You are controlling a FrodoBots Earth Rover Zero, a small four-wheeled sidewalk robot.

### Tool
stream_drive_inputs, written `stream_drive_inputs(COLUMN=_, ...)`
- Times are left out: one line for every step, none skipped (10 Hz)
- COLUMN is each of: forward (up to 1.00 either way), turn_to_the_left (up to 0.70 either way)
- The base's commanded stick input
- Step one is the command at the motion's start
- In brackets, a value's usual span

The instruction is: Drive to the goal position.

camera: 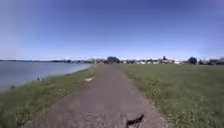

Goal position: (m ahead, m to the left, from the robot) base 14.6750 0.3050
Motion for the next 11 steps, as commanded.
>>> stream_drive_inputs(forward=0.7, turn_to_the_left=0.0)
stream_drive_inputs(forward=0.7, turn_to_the_left=0.0)
stream_drive_inputs(forward=0.7, turn_to_the_left=0.0)
stream_drive_inputs(forward=0.7, turn_to_the_left=0.0)
stream_drive_inputs(forward=0.7, turn_to_the_left=0.0)
stream_drive_inputs(forward=0.7, turn_to_the_left=0.0)
stream_drive_inputs(forward=0.7, turn_to_the_left=0.27)
stream_drive_inputs(forward=0.7, turn_to_the_left=0.2)
stream_drive_inputs(forward=0.7, turn_to_the_left=0.0)
stream_drive_inputs(forward=0.7, turn_to_the_left=0.0)
stream_drive_inputs(forward=0.7, turn_to_the_left=0.0)
